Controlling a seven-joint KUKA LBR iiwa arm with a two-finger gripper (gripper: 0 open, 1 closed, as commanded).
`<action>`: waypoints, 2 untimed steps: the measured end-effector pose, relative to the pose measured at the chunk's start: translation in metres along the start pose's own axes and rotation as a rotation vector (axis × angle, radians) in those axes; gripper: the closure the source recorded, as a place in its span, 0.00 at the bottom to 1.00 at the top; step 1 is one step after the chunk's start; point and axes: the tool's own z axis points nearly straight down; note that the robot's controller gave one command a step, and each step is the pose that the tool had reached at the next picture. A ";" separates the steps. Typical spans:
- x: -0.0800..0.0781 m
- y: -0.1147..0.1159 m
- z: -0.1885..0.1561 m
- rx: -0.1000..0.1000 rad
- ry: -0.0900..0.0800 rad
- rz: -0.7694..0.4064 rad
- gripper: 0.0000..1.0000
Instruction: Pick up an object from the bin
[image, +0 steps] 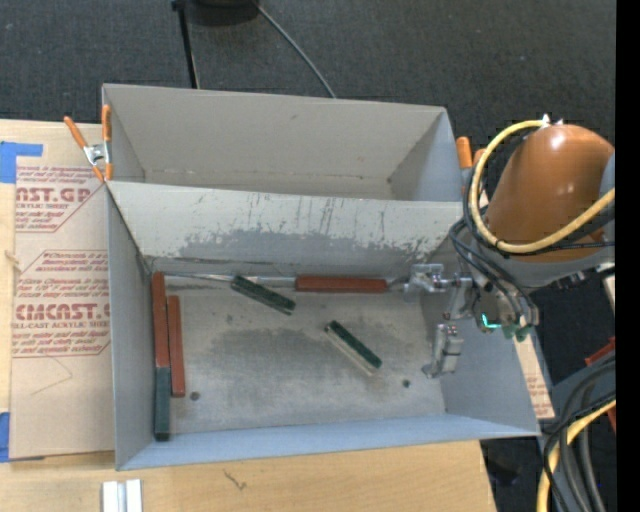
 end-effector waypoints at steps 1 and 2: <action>-0.002 0.000 -0.004 0.001 -0.008 -0.001 0.00; -0.004 -0.001 0.039 0.000 -0.013 0.076 0.00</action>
Offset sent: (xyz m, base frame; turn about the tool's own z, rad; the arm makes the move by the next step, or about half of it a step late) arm 0.0053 -0.0059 -0.1409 0.2467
